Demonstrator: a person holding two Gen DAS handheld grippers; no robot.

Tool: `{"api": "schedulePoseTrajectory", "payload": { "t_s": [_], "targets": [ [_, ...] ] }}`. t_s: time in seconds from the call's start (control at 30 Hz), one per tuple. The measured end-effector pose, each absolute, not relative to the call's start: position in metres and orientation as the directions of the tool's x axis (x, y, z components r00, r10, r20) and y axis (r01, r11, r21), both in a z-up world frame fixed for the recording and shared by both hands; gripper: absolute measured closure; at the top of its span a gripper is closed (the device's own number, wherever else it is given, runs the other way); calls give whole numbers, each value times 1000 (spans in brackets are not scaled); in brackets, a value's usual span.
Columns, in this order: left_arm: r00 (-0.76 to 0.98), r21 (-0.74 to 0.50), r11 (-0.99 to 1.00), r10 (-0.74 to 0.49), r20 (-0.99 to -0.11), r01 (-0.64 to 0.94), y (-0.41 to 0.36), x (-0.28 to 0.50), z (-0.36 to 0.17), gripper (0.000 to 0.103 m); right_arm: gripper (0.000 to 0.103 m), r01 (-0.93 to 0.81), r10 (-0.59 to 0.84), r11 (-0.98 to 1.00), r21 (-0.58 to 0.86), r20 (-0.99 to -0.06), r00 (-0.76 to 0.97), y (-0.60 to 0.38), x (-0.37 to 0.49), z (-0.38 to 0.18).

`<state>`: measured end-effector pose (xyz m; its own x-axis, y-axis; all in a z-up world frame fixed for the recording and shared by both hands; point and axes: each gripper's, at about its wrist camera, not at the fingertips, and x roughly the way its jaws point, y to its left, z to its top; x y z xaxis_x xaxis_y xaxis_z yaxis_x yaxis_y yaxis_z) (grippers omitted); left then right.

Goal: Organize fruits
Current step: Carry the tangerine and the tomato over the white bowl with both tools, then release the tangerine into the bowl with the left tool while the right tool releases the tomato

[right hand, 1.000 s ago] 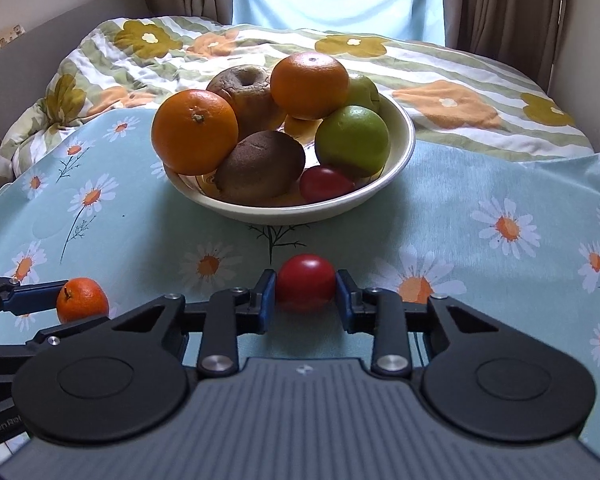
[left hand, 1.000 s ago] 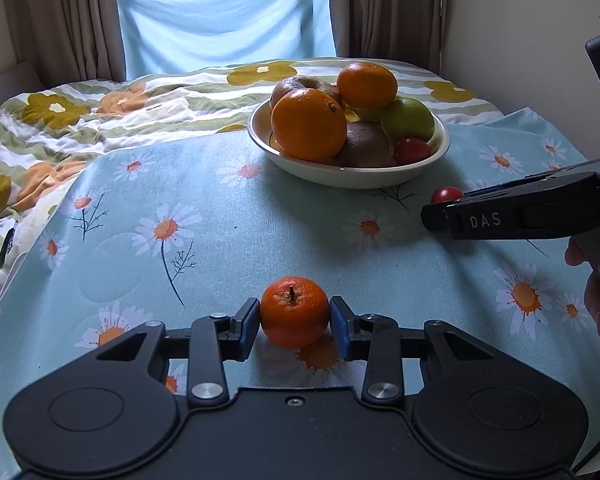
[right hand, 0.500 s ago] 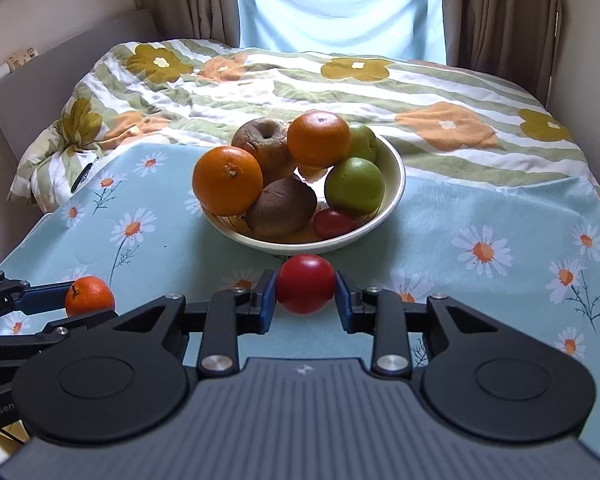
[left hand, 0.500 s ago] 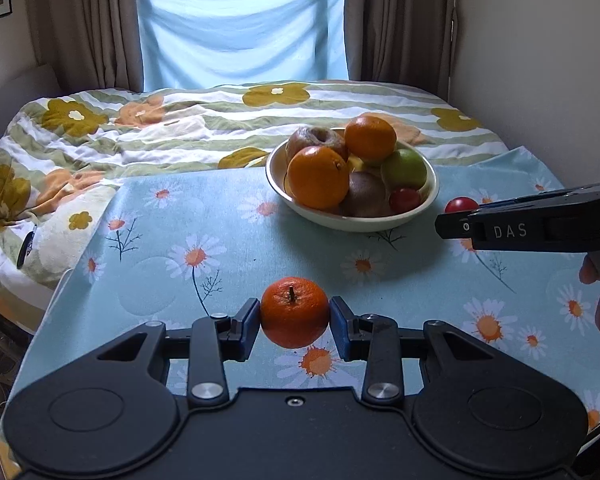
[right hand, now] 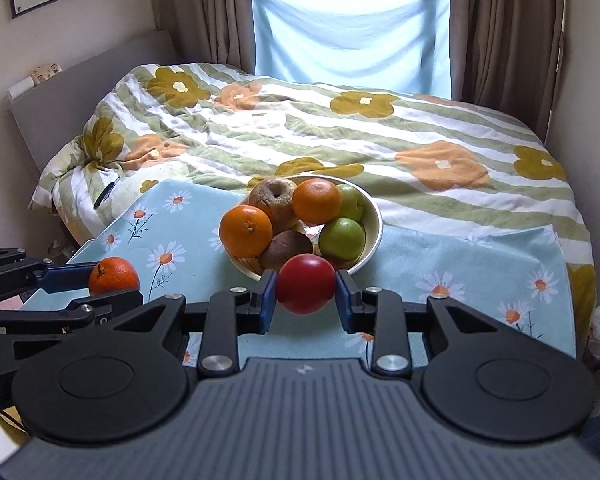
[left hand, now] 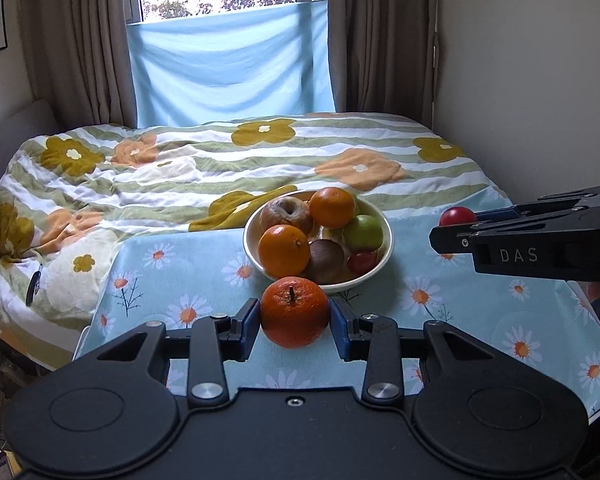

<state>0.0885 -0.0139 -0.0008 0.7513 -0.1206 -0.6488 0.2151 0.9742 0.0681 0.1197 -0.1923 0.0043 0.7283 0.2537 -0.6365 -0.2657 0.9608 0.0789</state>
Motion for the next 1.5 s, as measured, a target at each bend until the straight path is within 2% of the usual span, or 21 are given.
{"api": "schedulePoseTrajectory", "payload": {
  "t_s": [0.43,0.8,1.13,1.2,1.23,1.3,1.5],
  "targets": [
    [729,82,939,-203,-654,335,-39,161,-1,62,57,-223,215,972,68,-636,741,-200,159,18],
    [658,109,896,-229,-718,431,-65,228,-47,62,57,-145,174,984,99,-678,714,-216,216,-8],
    [618,114,874,-237,-749,473,-83,252,-72,61,57,-95,144,990,109,-707,692,-227,241,-26],
    [624,112,872,-246,-742,476,-83,252,-72,50,57,-87,140,990,111,-707,693,-230,245,-25],
    [629,113,871,-251,-736,479,-83,250,-71,28,57,-84,138,990,111,-706,695,-231,245,-25],
    [656,126,870,-256,-710,477,-81,243,-66,9,57,-80,134,991,109,-704,697,-232,246,-24],
    [686,143,877,-247,-684,458,-63,229,-50,8,57,-90,148,989,119,-695,704,-231,246,-17]
  ]
}}
